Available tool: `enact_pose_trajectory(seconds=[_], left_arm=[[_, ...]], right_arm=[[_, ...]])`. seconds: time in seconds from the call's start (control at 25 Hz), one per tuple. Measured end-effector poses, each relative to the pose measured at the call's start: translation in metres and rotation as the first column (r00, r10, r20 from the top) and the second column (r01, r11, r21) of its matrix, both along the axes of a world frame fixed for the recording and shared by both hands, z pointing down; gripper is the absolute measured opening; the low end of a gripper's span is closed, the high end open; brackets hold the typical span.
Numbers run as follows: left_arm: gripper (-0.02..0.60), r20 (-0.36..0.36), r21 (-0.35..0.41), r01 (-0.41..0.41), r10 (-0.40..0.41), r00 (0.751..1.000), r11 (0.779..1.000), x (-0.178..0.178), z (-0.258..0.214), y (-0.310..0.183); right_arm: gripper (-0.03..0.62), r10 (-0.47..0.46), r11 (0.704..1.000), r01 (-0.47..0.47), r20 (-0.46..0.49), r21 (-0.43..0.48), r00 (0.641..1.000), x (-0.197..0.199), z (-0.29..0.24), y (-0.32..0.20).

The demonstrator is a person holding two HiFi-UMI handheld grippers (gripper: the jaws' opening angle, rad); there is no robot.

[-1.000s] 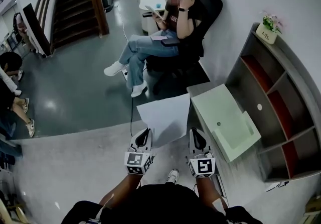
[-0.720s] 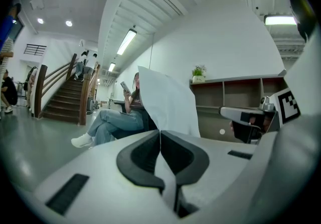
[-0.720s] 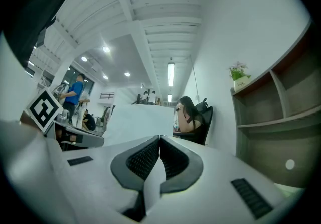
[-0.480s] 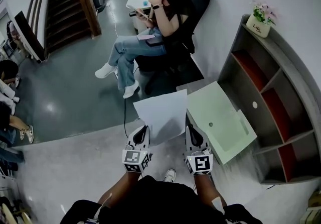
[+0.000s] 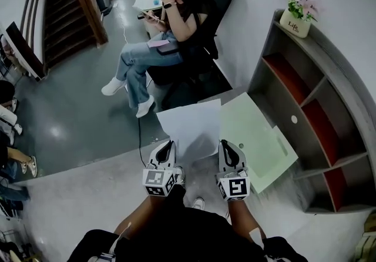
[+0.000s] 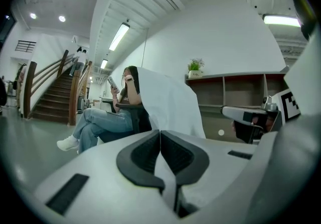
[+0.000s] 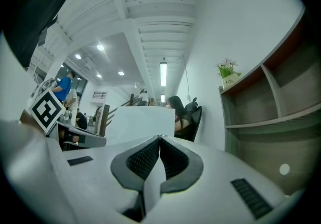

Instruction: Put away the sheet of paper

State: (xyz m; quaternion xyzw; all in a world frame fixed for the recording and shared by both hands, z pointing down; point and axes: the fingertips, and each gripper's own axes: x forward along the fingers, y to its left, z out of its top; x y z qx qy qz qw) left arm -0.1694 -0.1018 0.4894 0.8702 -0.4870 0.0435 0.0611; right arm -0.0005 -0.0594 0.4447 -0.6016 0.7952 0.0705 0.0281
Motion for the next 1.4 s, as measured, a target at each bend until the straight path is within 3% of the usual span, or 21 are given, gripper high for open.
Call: enact_pose_trajectory(seconds=[0.32,0.64,1.12,1.4], left_arm=[[0.009,-0.035,-0.004,-0.117,0.117,0.993,0.993,0.044,-0.001,-0.053],[0.009,-0.022,-0.041,-0.245,0.244,0.97,0.969,0.081,0.012,-0.118],[0.009,-0.031,-0.065,-0.442,0.441,0.897,0.895,0.142,0.029,-0.175],[0.009,-0.011,-0.071,-0.561,0.562,0.827,0.825,0.172,0.036,-0.194]], right_arm=[[0.023,0.103,0.995,-0.103,-0.014,0.003,0.995,0.03,-0.006,-0.042],[0.023,0.244,0.969,-0.244,-0.003,-0.027,0.97,0.064,0.003,-0.083],[0.023,0.448,0.89,-0.45,-0.04,-0.078,0.893,0.107,0.015,-0.112],[0.023,0.558,0.824,-0.56,-0.053,-0.08,0.828,0.122,0.02,-0.109]])
